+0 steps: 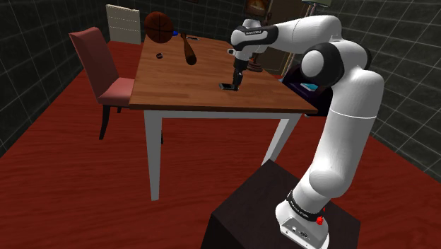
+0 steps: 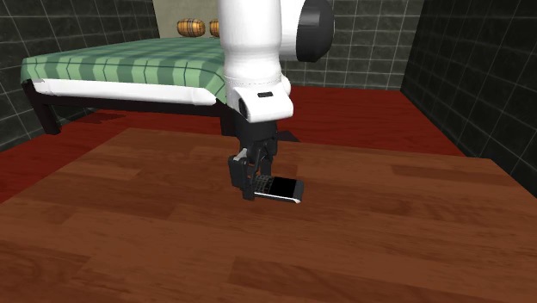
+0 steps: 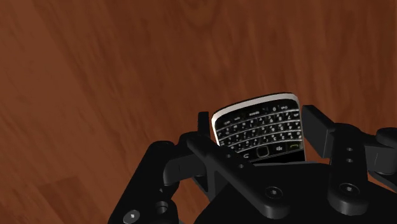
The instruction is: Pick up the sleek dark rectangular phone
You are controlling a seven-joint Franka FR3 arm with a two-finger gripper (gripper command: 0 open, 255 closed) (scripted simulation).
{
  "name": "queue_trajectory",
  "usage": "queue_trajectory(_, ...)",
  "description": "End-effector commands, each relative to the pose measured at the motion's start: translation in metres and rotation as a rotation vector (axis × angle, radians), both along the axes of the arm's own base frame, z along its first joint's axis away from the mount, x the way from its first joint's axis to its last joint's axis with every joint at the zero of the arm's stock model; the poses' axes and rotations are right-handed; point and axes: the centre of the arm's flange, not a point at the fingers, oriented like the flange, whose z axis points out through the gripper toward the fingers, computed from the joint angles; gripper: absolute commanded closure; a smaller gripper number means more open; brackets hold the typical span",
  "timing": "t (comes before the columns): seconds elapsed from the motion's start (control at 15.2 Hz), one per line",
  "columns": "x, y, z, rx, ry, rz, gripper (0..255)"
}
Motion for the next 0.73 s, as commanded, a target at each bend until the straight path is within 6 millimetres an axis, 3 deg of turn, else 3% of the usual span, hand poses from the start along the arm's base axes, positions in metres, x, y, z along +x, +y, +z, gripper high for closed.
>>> queue_trajectory(0.0, -0.001, 0.000, 0.004, 0.001, 0.002, 0.000, 255)
queue_trajectory(0.66, -0.001, 0.000, 0.057, 0.001, 0.002, 0.000, 255)
